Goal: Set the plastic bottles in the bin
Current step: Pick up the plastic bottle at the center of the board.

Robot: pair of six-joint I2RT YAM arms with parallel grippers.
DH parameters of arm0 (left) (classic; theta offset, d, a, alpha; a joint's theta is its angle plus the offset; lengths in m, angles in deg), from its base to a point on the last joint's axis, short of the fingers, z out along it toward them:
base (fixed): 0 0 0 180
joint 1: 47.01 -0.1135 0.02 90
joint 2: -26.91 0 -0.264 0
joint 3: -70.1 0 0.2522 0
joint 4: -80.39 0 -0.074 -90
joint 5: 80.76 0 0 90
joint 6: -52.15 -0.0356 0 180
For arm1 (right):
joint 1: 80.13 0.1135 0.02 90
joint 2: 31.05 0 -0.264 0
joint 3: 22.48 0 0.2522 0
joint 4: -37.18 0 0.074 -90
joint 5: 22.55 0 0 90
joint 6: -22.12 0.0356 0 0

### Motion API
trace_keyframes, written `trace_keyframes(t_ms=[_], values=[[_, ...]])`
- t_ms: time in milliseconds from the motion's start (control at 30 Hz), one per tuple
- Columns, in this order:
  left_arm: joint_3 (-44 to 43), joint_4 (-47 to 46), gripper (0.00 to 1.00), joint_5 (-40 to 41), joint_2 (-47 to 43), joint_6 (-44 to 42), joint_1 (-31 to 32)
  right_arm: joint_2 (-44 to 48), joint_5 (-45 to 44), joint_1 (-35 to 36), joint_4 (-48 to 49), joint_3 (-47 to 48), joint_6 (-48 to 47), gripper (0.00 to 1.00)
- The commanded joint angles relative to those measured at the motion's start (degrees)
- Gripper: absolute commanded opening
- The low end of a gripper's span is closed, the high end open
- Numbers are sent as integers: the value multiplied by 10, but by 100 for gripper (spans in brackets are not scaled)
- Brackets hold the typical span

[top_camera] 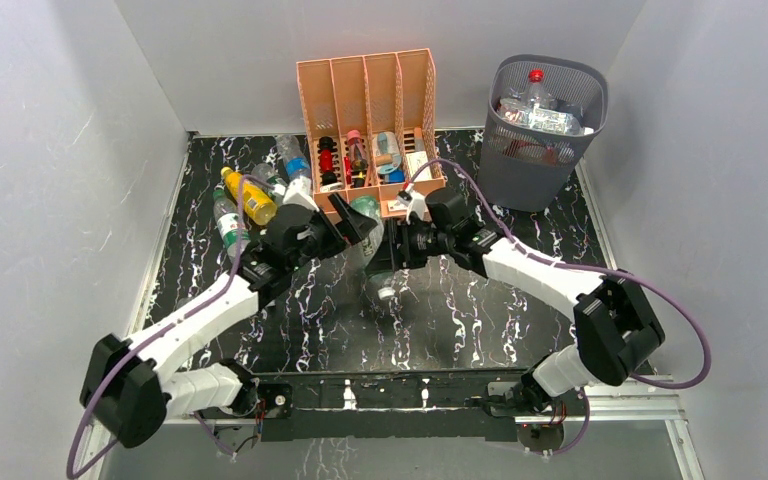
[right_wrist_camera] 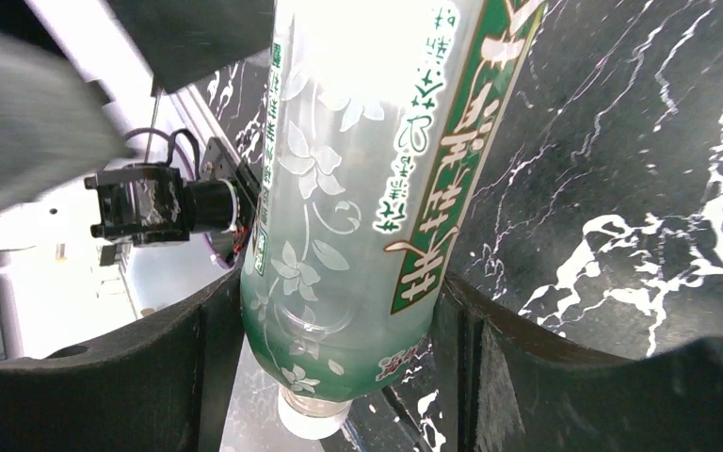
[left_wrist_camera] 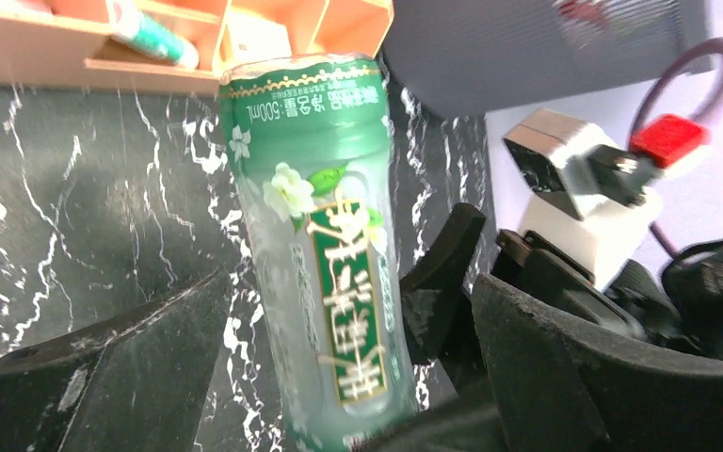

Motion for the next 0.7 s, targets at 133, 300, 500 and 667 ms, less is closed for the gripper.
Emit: trace_keyframes(t_ms=[133, 300, 500, 667], values=[[-82, 154, 98, 106, -100, -77, 1, 34, 1, -108, -62, 121, -48, 60], [-61, 179, 98, 120, -126, -78, 1, 19, 6, -204, -107, 247, -63, 60], [-31, 194, 98, 116, -134, -68, 1, -25, 23, -310, -128, 409, -52, 61], [-17, 212, 98, 124, -143, -66, 1, -62, 54, -430, -91, 469, 8, 61]])
